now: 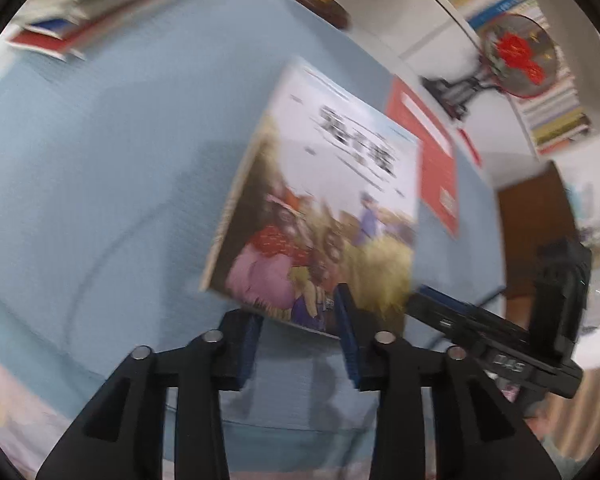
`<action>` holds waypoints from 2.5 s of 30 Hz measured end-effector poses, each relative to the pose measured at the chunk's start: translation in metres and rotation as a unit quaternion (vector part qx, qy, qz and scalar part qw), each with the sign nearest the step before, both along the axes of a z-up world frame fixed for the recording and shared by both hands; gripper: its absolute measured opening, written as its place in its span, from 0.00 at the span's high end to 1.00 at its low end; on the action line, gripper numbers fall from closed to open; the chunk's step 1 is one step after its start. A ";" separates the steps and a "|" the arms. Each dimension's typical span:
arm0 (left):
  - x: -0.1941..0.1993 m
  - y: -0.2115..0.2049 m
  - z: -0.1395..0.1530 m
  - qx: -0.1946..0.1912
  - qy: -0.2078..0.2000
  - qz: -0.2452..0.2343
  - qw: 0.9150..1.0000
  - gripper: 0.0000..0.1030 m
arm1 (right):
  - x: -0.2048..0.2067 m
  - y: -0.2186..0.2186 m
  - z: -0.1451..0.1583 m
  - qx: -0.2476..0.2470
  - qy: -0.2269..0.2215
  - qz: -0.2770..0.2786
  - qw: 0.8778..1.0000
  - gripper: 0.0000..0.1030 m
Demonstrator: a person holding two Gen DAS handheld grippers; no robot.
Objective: Organize books
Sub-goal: 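Close both grippers on the rabbit book's edge and tilt it upright, then lift the upright rabbit book with both grippers toward the stack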
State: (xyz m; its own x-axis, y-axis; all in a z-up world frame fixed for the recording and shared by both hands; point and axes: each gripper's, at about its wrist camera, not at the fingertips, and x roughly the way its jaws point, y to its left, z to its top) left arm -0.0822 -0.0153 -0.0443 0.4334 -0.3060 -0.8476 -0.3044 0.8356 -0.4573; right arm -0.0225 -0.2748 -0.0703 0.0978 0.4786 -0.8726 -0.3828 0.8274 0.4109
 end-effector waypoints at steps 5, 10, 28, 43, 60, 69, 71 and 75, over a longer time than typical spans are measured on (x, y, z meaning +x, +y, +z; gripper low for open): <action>-0.002 0.024 -0.009 -0.006 0.011 0.035 0.999 0.63 | 0.001 -0.003 -0.001 0.008 0.007 -0.004 1.000 0.54; -0.003 0.020 -0.004 0.002 0.004 0.020 1.000 0.63 | 0.000 -0.002 -0.001 0.006 0.010 -0.004 1.000 0.54; 0.042 0.048 -0.005 0.034 0.023 0.011 0.999 0.60 | 0.012 0.042 0.002 -0.017 -0.008 -0.005 1.000 0.53; 0.005 0.038 -0.022 -0.160 -0.045 0.028 0.986 0.73 | 0.022 0.012 -0.002 0.007 0.001 -0.008 1.000 0.51; 0.035 0.006 -0.006 -0.207 -0.061 0.025 0.976 0.90 | 0.021 -0.003 -0.001 0.055 0.063 -0.010 0.996 0.51; 0.028 0.037 0.014 -0.063 -0.042 0.042 0.996 0.83 | 0.010 -0.014 0.001 0.087 0.079 -0.017 0.993 0.51; 0.032 0.038 0.012 -0.066 -0.035 0.037 0.997 0.80 | 0.011 -0.008 0.000 0.084 0.078 -0.012 0.993 0.51; 0.037 0.028 0.004 -0.015 -0.013 0.030 0.999 0.80 | 0.014 0.006 0.000 0.055 0.060 0.000 0.997 0.51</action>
